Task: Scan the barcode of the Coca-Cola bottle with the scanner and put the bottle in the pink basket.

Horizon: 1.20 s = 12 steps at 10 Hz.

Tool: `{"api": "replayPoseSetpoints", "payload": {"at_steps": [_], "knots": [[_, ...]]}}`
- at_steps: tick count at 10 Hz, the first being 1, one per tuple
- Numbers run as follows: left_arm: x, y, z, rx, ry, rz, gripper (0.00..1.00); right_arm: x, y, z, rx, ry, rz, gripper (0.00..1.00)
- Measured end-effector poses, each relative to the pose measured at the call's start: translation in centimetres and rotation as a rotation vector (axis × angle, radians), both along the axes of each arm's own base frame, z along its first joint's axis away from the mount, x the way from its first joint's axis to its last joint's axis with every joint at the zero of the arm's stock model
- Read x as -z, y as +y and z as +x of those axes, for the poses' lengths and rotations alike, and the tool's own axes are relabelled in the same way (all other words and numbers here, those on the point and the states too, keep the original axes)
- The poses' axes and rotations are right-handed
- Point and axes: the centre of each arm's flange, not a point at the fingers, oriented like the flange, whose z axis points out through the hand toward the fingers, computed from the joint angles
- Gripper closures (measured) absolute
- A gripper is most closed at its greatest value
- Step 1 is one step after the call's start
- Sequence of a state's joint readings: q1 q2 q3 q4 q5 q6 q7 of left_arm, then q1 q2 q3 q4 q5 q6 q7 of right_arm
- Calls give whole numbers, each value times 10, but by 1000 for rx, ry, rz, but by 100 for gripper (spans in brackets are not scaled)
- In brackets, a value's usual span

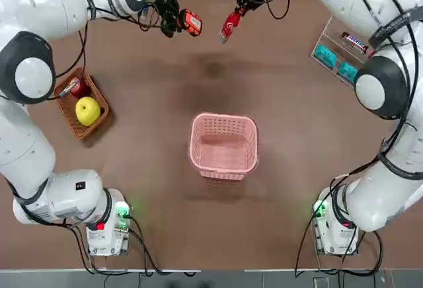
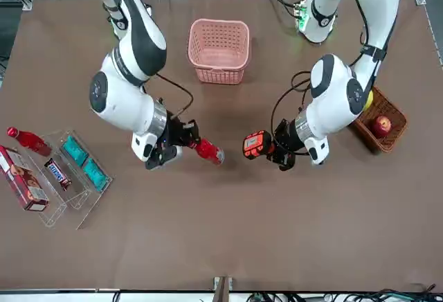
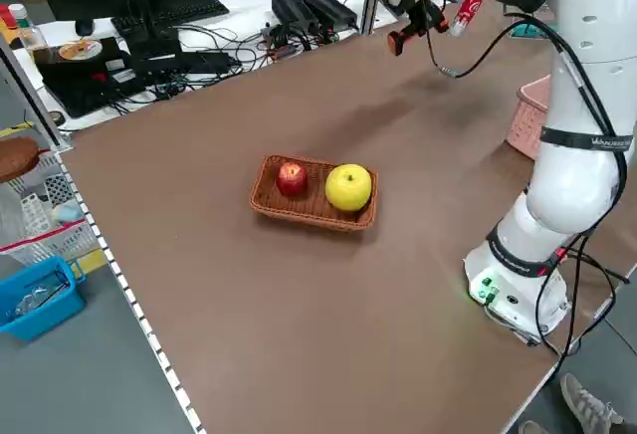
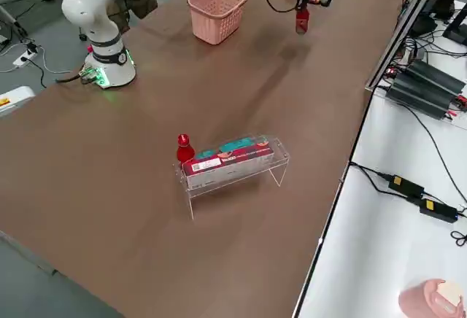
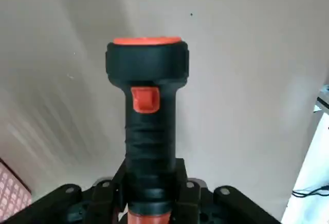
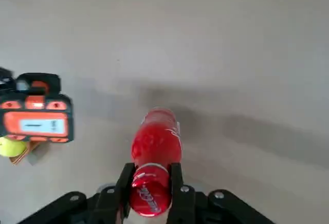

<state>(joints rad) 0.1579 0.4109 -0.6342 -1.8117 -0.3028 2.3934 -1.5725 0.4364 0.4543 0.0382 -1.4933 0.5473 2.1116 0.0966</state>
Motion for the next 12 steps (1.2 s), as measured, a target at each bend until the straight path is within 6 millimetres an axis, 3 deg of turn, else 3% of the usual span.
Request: {"api": "replayPoseSetpoints", "payload": {"at_steps": [6,12], "knots": [[8,-4,8,-108,41,-120,64,32,-17,3,87,127,171,67],[25,-19,1,-80,-3,-94,64,30,-20,5,111,136,234,67]]}}
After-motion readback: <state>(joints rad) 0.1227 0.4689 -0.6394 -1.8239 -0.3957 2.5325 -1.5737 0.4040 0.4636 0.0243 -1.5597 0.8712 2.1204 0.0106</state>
